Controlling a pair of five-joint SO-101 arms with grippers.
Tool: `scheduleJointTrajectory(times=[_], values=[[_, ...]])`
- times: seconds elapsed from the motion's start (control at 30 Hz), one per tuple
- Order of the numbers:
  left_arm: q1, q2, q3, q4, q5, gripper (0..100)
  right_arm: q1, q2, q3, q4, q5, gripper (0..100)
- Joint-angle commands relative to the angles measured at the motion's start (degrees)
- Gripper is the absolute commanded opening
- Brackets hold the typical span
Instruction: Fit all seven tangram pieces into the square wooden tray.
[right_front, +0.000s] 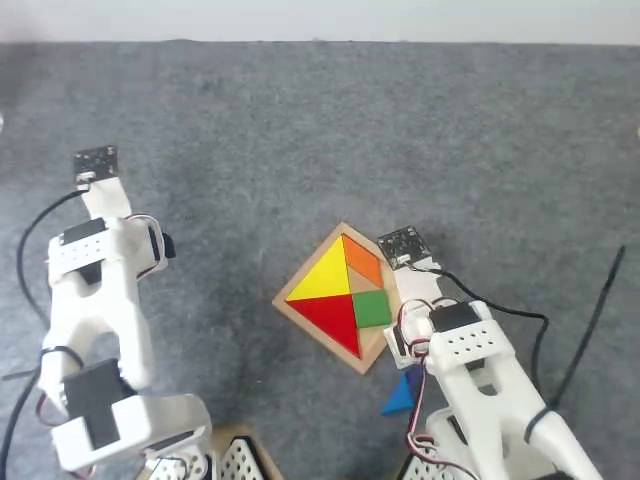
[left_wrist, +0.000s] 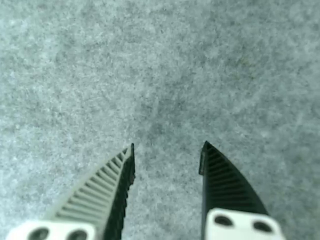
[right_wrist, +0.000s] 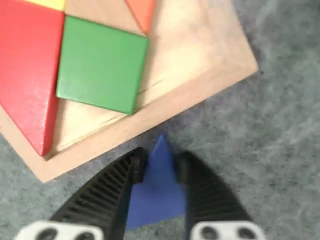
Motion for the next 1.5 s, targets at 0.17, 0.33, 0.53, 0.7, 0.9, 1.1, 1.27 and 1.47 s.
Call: scheduleJointTrajectory(times=[0.17,0.33,0.53,0.7,0.9,1.1,1.27,1.47], values=[[0.35,-2.37,-0.22,-0.70,0.26,21,1.89,-1.45,0.09,0.13,2.37,1.6],[0.44,-2.37,-0.22,-0.70,0.26,21,1.98,-1.45,-3.25,8.75,6.42,20.8],[0.53,-2.37,-0.22,-0.70,0.26,21,1.89,-1.54,-8.09,18.07,34.73,33.0],[0.53,-2.37,-0.22,-0.70,0.26,21,-2.24,-1.54,-9.85,25.01,46.42,28.1],[0.53,-2.02,-0.13,-1.85,0.26,21,-9.10,-3.30,-3.52,24.66,56.00,24.4],[0.35,-2.29,-0.04,-1.49,0.26,21,-7.78,-0.84,-3.34,20.97,60.84,21.2],[0.35,-2.29,-0.04,-1.49,0.26,21,1.27,3.82,-3.87,15.87,60.92,21.1],[0.26,-2.29,-0.04,-1.49,0.26,21,10.68,7.34,-5.36,14.90,68.04,20.9]])
